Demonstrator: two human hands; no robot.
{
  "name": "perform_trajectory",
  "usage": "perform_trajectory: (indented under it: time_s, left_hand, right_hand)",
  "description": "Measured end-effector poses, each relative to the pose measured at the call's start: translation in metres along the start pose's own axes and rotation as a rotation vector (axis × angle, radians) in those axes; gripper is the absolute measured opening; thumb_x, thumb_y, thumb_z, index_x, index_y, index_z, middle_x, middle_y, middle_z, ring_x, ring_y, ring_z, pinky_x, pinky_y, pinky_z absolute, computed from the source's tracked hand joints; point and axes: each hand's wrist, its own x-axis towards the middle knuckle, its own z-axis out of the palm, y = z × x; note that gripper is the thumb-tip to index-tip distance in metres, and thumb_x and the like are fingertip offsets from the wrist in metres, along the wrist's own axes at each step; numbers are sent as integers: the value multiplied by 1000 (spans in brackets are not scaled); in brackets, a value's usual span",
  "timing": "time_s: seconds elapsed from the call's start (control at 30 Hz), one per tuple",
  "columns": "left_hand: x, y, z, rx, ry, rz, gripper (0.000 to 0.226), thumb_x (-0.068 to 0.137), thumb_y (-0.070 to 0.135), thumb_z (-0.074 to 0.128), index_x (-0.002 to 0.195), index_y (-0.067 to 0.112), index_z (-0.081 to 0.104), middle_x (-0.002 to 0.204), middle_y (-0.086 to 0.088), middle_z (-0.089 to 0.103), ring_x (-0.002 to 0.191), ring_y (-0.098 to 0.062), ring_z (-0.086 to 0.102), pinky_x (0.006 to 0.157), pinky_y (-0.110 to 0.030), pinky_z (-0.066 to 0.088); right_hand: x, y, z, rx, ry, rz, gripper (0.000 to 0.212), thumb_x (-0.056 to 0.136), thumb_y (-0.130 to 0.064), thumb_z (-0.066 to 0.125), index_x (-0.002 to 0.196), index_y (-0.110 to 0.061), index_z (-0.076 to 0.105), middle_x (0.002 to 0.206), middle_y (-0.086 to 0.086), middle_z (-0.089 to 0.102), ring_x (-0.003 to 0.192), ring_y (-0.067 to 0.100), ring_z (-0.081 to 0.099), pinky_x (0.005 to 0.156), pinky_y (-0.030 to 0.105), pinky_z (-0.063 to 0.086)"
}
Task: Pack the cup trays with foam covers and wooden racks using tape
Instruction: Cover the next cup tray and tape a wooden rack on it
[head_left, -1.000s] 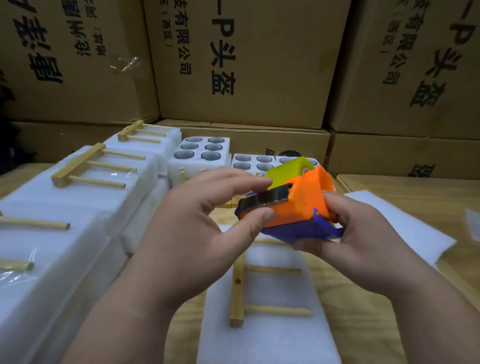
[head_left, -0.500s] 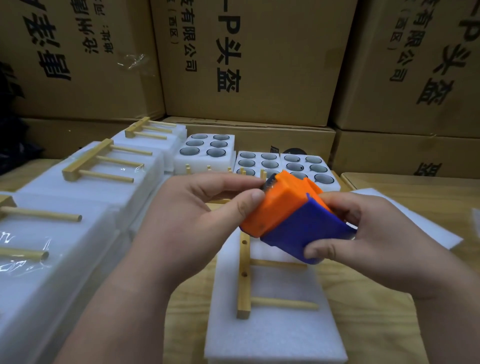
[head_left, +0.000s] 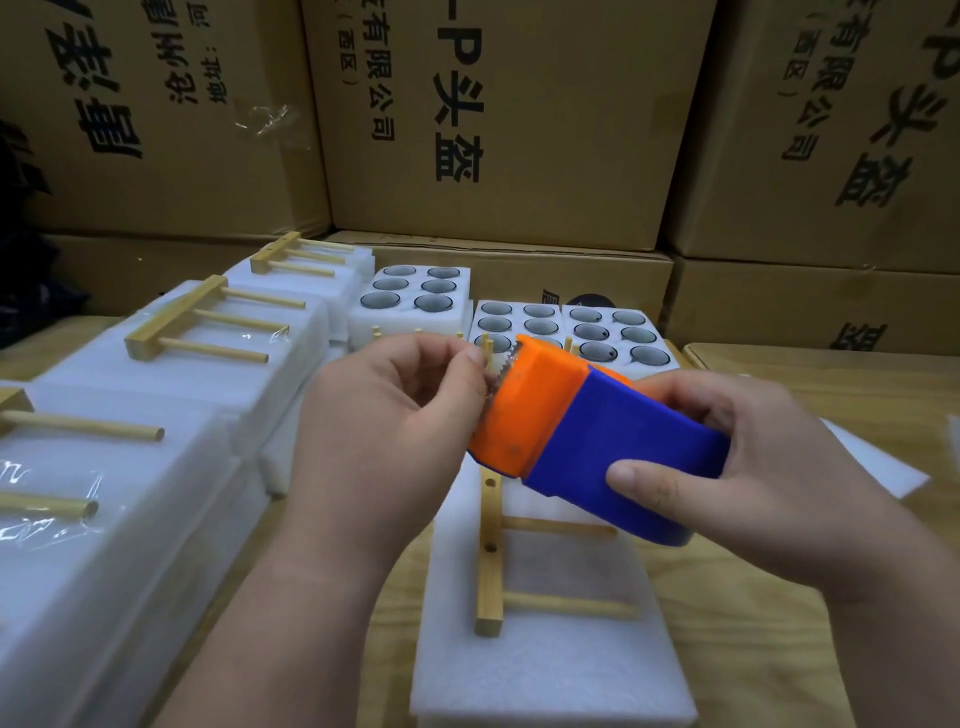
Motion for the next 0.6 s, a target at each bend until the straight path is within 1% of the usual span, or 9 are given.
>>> perform_trajectory:
  time_s: [0.1,0.2,0.23,0.3,0.37,0.43,0.5,0.53,0.6]
  left_hand:
    - [5,-4,0,-136,-77,-164,27,97,21,62,73,22,73,70,11,74,59,-1,66,54,-12,49]
    - [8,-9,1,-262,-153,-325,30,98,25,62,71,30,74,74,6,74,57,-6,61,56,-18,50]
    - [9,-9,0,-332,-179,-384,27,95,24,66,70,30,75,74,4,73,56,-8,60,56,-21,50]
    - [10,-10,-2,-521,-240,-481,3,82,24,74,79,24,76,78,-1,74,57,-11,60,55,-23,52]
    - [11,-13,-5,-609,-302,-518,25,73,21,76,97,19,72,83,-4,74,59,-13,63,55,-25,53]
    - [11,-15,-5,-590,-341,-525,41,71,16,79,110,17,67,88,-7,76,62,-14,67,57,-25,55]
    - [11,-14,-4,-557,-370,-549,51,70,8,84,117,16,65,90,-8,77,65,-14,68,60,-25,56]
    - [10,-15,-3,-538,-376,-561,50,73,7,83,119,14,65,90,-8,77,66,-14,68,62,-25,57]
    - [9,-15,-1,-471,-378,-579,31,86,8,73,117,11,70,91,-11,78,68,-15,68,64,-25,57]
  right_hand:
    - [-1,-2,1,24,11,6,38,63,-53,75,97,-38,70,84,-9,75,69,10,72,51,22,54]
    - [-1,-3,2,83,49,5,37,61,-52,73,93,-34,72,80,-3,76,66,14,72,49,26,55]
    - [-1,-3,3,111,72,3,36,61,-53,72,91,-33,73,79,-2,76,66,15,72,49,26,55]
    - [0,-3,4,157,140,8,34,61,-55,71,87,-33,75,75,-3,76,63,13,72,49,23,53]
    - [1,-4,4,168,195,26,34,59,-58,72,83,-35,76,70,-6,75,59,8,71,47,18,51]
    - [1,-5,4,140,213,46,36,58,-62,72,82,-36,76,69,-8,75,57,6,69,46,18,50]
    - [1,-5,4,107,222,63,37,57,-65,72,80,-36,75,66,-9,73,55,6,67,45,17,48]
    - [1,-5,3,95,221,67,38,57,-66,72,78,-35,75,65,-9,72,54,6,66,44,16,47]
    - [1,-5,3,82,214,70,42,55,-68,74,78,-33,74,64,-7,72,52,6,65,43,17,46]
